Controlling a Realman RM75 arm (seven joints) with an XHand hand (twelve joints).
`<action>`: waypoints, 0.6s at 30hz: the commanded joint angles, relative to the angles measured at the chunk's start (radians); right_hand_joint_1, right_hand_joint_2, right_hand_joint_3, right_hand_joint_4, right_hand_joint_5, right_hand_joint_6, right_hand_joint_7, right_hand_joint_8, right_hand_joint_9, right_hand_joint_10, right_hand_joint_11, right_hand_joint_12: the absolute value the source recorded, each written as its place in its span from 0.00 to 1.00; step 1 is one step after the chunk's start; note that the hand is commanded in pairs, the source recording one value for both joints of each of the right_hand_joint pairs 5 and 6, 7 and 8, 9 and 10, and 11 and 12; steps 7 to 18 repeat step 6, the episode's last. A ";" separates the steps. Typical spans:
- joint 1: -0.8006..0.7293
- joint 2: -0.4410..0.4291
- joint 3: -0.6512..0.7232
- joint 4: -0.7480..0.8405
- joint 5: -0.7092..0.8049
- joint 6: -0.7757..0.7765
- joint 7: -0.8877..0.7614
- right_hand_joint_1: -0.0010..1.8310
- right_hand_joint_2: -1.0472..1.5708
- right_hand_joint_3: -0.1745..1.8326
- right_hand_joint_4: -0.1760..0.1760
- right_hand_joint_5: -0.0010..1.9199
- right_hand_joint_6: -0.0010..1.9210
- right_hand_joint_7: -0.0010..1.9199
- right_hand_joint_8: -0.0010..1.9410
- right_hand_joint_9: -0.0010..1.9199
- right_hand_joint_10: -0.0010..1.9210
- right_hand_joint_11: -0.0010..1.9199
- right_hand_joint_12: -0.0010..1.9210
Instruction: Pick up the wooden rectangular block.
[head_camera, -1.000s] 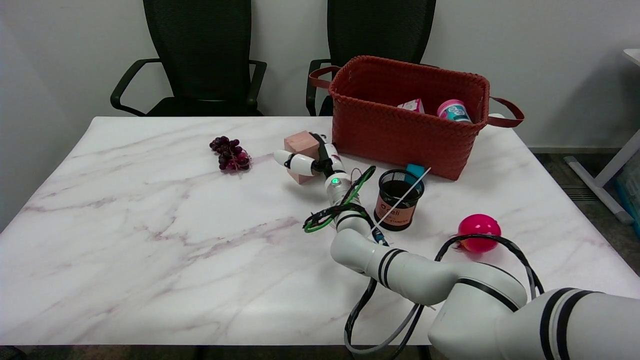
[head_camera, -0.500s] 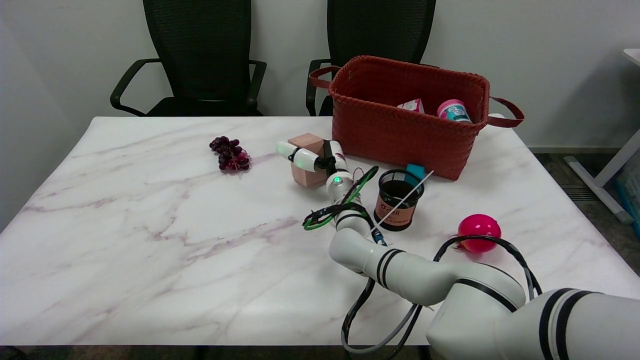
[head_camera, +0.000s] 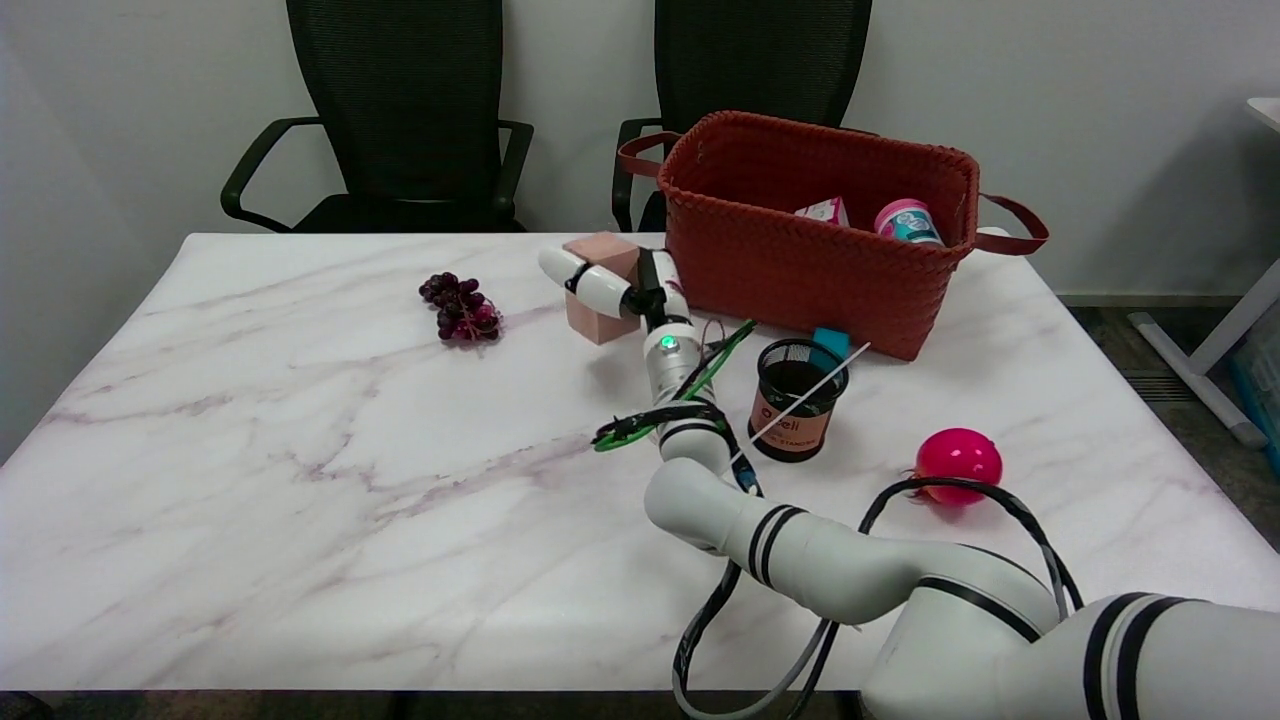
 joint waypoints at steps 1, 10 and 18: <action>-0.060 0.021 -0.056 0.306 -0.108 0.201 -0.003 0.61 0.72 0.17 0.50 0.48 0.48 0.67 0.66 0.57 0.56 0.52 0.52; -0.045 0.039 -0.027 0.344 -0.129 0.229 -0.007 0.62 0.72 0.19 0.50 0.49 0.49 0.67 0.67 0.58 0.58 0.53 0.53; -0.045 0.039 -0.027 0.344 -0.129 0.229 -0.007 0.62 0.72 0.19 0.50 0.49 0.49 0.67 0.67 0.58 0.58 0.53 0.53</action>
